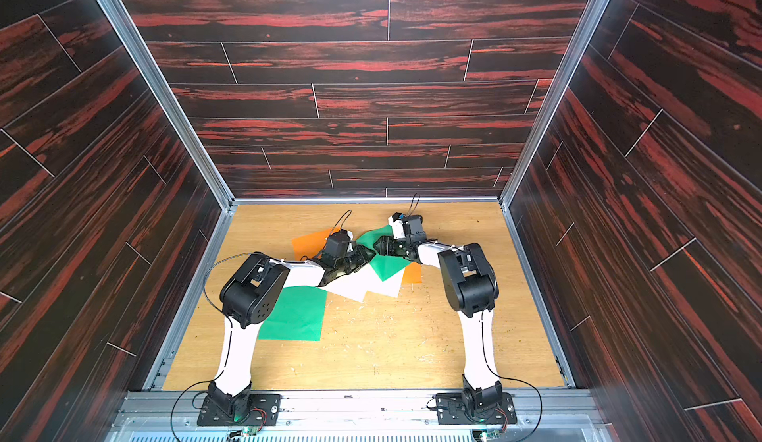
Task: Sort the scattered colored papers by color
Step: Pick up the colored paper from the center of the board.
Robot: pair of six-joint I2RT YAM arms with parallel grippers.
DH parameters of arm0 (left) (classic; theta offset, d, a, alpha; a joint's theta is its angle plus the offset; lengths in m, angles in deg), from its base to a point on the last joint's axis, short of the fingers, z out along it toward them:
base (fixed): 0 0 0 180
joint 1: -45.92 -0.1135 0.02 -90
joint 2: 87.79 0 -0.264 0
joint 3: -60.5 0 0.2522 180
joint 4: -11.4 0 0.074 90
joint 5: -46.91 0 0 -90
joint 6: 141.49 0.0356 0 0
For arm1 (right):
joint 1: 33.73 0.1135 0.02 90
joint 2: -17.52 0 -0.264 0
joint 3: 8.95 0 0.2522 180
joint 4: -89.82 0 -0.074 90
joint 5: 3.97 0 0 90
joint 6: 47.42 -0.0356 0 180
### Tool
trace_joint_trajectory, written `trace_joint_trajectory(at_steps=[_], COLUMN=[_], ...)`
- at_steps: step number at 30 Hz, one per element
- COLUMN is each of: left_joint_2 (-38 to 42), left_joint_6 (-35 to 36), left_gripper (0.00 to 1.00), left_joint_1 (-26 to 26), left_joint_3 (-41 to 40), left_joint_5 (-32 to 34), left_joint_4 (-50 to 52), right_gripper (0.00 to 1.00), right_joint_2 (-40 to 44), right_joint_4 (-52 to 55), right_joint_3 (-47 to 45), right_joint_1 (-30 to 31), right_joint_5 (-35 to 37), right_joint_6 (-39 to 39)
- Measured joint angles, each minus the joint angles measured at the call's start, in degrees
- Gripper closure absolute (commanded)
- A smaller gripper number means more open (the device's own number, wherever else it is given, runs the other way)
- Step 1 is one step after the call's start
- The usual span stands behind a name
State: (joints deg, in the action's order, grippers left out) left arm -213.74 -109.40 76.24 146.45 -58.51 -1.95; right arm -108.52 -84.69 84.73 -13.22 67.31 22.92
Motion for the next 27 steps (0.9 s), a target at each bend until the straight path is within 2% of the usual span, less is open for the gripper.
trace_joint_trajectory(at_steps=[10, 17, 27], left_joint_2=[-0.11, 0.02, -0.13], left_joint_6=[-2.01, -4.55, -9.49], left_gripper=[0.52, 0.56, 0.55], left_joint_1=[0.00, 0.00, -0.04], left_joint_3=[-4.09, -8.20, -8.87], left_joint_5=[1.66, 2.86, 1.73], left_joint_4=[-8.07, -15.96, -28.92], right_gripper=[0.29, 0.29, 0.29], right_joint_2=[-0.46, -0.76, -0.98], right_joint_4=[-0.35, -0.33, -0.35], right_joint_3=[0.50, 0.87, 1.14], right_joint_1=[0.00, 0.00, 0.00], right_joint_5=[-0.37, -0.44, -0.68], right_joint_6=[0.00, 0.02, 0.20])
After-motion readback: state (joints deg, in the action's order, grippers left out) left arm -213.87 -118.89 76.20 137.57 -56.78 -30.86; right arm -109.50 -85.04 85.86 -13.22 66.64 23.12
